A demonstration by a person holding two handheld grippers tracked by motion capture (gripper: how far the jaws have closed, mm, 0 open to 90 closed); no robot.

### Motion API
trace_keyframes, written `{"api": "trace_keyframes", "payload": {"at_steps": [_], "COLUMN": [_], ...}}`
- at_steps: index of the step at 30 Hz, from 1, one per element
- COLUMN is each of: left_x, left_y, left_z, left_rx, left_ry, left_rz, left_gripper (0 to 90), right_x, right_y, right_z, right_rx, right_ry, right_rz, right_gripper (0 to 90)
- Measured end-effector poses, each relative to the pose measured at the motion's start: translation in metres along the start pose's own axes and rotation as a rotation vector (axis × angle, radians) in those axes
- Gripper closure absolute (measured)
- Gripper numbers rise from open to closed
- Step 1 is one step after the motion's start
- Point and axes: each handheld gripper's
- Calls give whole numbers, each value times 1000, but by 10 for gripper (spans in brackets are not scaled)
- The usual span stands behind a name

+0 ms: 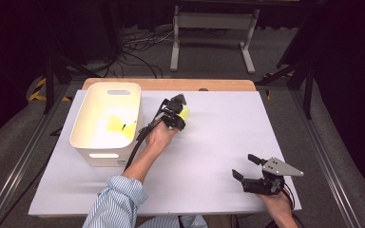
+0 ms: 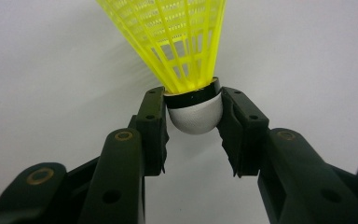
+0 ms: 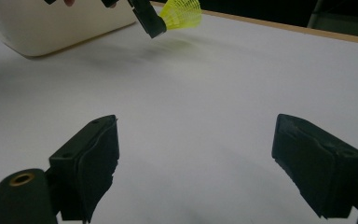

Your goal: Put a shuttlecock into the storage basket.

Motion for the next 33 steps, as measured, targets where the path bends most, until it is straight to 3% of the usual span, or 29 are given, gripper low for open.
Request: {"api": "trace_keyframes", "payload": {"at_steps": [33], "left_x": [-9], "left_y": [-15], "left_z": [-27], "left_rx": [0], "left_ry": [-28], "left_rz": [45], "left_gripper": [633], "right_x": [0], "right_y": [0], "right_z": [1], "right_rx": [2], "right_ry": [-1], "right_rz": [2], "right_gripper": [153]}}
Point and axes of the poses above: each handheld gripper's, and its own axes: z roughly forward along the jaws, y roughly out of its top, x roughly to its left, and after that the axes turned 7 degrees about x, right-handed
